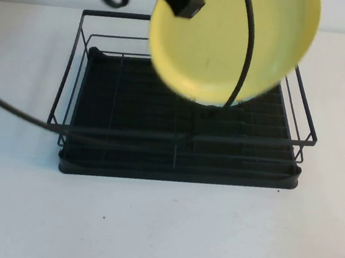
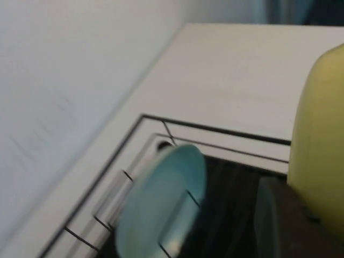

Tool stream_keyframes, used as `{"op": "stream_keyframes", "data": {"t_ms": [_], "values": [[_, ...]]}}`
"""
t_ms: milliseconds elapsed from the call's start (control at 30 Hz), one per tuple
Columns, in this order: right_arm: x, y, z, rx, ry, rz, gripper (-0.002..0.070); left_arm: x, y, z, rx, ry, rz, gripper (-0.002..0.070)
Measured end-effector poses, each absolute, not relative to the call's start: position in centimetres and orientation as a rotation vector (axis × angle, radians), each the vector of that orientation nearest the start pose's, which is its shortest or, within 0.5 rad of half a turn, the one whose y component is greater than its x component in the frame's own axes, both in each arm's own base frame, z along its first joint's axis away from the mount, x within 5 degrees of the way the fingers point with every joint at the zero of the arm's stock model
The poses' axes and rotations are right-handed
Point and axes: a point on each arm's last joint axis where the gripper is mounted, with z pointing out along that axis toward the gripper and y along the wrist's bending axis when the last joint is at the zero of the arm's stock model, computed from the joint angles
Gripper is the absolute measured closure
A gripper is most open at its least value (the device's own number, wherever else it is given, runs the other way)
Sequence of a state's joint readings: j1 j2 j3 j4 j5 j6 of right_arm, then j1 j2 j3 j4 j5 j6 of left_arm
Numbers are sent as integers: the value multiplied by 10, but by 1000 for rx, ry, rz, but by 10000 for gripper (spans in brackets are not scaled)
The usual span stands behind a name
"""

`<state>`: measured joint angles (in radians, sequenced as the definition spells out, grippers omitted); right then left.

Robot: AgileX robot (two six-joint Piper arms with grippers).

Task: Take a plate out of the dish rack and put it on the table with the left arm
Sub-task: Place the plate from the table

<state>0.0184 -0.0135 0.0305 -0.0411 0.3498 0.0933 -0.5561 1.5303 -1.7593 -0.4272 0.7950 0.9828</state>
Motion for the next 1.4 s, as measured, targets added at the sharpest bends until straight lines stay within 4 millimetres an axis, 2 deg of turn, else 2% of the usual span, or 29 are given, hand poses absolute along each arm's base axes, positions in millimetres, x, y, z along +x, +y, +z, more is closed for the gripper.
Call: {"op": "stream_keyframes", "data": {"t_ms": [100, 233, 367, 467, 667, 800, 900, 1100, 1267, 1400], "values": [[53, 0, 172, 43, 1850, 38, 696, 255, -192, 464, 1338, 1696, -320, 617], [53, 0, 172, 43, 1850, 38, 696, 249, -185, 441, 1327, 1957, -486, 617], [53, 0, 172, 43, 1850, 38, 696, 245, -188, 400, 1328, 2086, -827, 617], [53, 0, 172, 43, 1850, 38, 696, 243, -184, 365, 1321, 2177, -947, 617], [53, 0, 172, 43, 1850, 38, 696, 243, -166, 282, 1159, 2373, -942, 617], [53, 0, 172, 43, 1850, 38, 696, 241, -158, 243, 1035, 2441, -845, 617], [53, 0, 172, 43, 1850, 38, 696, 243, -154, 230, 959, 2445, -770, 617], [53, 0, 172, 43, 1850, 38, 696, 250, -152, 226, 925, 2403, -696, 617], [53, 0, 172, 43, 1850, 38, 696, 257, -154, 215, 898, 2429, -690, 617], [53, 0, 172, 43, 1850, 38, 696, 261, -155, 204, 888, 2465, -688, 571]]}}
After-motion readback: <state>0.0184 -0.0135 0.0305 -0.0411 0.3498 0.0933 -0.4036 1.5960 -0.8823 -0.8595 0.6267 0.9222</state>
